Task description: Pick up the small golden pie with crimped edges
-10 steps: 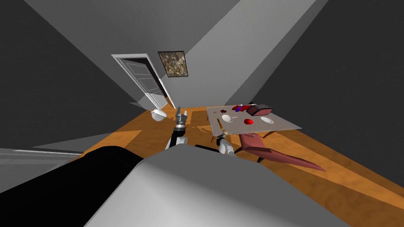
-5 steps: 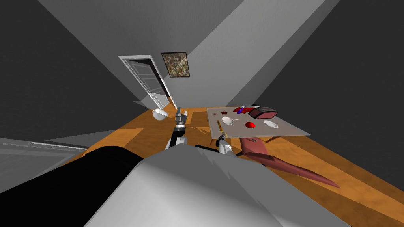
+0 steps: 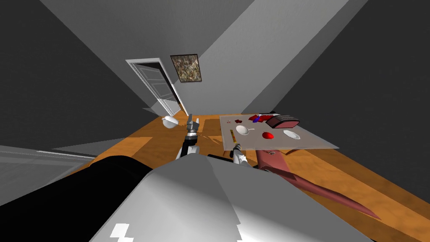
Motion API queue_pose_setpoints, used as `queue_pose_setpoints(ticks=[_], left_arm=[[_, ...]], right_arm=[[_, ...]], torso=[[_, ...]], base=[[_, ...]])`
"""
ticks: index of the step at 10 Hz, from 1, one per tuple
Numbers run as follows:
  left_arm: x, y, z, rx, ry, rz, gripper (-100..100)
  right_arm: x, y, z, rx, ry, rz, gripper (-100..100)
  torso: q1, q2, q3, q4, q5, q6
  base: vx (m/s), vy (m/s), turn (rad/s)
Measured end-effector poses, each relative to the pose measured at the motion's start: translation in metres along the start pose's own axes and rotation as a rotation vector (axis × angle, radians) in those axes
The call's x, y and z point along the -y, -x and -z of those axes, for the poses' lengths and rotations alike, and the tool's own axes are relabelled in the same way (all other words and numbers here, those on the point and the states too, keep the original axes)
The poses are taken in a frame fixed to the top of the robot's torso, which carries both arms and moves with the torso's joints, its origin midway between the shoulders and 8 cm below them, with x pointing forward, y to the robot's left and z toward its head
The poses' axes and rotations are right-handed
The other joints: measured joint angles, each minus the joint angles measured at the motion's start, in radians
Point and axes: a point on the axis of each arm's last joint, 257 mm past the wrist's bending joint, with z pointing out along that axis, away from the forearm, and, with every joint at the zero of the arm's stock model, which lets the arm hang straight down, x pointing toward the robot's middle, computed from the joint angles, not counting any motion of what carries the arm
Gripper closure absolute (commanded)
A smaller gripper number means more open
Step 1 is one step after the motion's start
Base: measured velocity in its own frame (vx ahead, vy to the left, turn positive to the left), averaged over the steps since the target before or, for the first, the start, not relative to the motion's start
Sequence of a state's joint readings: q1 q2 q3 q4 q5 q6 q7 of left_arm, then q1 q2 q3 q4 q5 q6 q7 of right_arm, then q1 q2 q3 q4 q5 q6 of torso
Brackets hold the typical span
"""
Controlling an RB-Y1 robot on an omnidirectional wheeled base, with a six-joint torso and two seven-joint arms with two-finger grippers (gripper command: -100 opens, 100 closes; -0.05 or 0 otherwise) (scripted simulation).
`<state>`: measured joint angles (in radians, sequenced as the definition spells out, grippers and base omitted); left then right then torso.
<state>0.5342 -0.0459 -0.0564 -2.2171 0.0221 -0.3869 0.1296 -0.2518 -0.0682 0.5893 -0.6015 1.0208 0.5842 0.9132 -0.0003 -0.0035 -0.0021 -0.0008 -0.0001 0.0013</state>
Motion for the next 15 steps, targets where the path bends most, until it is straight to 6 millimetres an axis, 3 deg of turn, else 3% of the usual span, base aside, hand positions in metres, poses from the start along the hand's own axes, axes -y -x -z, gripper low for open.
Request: queue_pose_setpoints(ticks=[5, 6, 10, 11, 12, 15], left_arm=[[0.000, 0.000, 0.000, 0.000, 0.000, 0.000, 0], [0.000, 0.000, 0.000, 0.000, 0.000, 0.000, 0], [0.000, 0.000, 0.000, 0.000, 0.000, 0.000, 0], [0.000, 0.000, 0.000, 0.000, 0.000, 0.000, 0], [0.000, 0.000, 0.000, 0.000, 0.000, 0.000, 0], [0.000, 0.000, 0.000, 0.000, 0.000, 0.000, 0]], right_arm=[[-0.002, -0.035, -0.002, -0.011, -0.009, -0.012, -100], [-0.002, -0.035, -0.002, -0.011, -0.009, -0.015, 100], [-0.001, -0.035, -0.002, -0.011, -0.011, -0.014, 100], [-0.001, -0.035, -0.002, -0.011, -0.011, -0.014, 0], [-0.001, -0.035, -0.002, -0.011, -0.011, -0.014, 100], [0.000, -0.019, -0.002, -0.006, -0.006, -0.008, 100]], torso=[[0.003, -0.002, -0.001, 0.000, 0.001, 0.000], [0.002, 0.000, 0.000, 0.000, 0.001, 0.000], [0.001, 0.002, 0.001, 0.000, 0.000, 0.000], [0.001, 0.002, 0.001, 0.000, 0.000, 0.000], [0.001, 0.002, 0.001, 0.000, 0.000, 0.000], [-0.001, 0.007, 0.004, 0.001, -0.001, 0.000]], base=[[0.060, 0.027, 0.032], [0.000, 0.000, 0.000], [0.000, 0.000, 0.000], [0.000, 0.000, 0.000], [-0.040, -0.021, -0.045], [-0.071, -0.027, -0.038]])
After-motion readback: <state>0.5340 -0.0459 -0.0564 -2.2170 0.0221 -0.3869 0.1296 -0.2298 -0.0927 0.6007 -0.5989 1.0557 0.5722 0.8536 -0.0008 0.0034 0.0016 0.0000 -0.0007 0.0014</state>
